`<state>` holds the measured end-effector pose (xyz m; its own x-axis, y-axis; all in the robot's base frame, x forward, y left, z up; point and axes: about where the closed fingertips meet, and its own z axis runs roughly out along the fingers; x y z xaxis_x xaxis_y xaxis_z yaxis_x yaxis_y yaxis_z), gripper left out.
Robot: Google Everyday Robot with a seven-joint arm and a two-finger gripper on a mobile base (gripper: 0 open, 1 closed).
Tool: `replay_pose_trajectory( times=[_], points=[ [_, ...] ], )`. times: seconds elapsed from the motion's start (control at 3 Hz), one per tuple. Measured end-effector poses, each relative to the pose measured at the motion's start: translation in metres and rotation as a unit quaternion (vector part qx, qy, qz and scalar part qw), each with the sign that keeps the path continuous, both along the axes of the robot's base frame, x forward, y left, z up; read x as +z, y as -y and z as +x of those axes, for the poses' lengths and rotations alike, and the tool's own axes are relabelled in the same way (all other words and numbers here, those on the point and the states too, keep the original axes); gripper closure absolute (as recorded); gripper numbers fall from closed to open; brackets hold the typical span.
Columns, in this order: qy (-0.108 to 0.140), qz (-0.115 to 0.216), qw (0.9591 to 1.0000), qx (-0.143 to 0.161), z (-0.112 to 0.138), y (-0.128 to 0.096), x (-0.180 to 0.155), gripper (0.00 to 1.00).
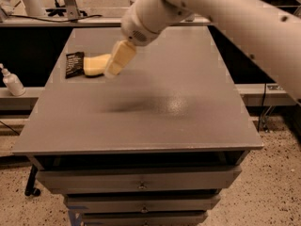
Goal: Move sponge near rxbar chocolate
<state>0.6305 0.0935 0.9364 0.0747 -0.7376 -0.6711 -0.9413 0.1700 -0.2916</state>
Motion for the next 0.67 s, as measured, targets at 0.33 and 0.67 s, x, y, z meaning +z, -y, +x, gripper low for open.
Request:
replay_pose_trajectory(
  times=[0.33,0.67],
  points=[
    [0.023,0.031,0.9992,0.012,-0.019,0.068,0.034,0.00],
    [0.034,0.030,0.9989,0.013,-0.022,0.086,0.037,0.00]
  ],
)
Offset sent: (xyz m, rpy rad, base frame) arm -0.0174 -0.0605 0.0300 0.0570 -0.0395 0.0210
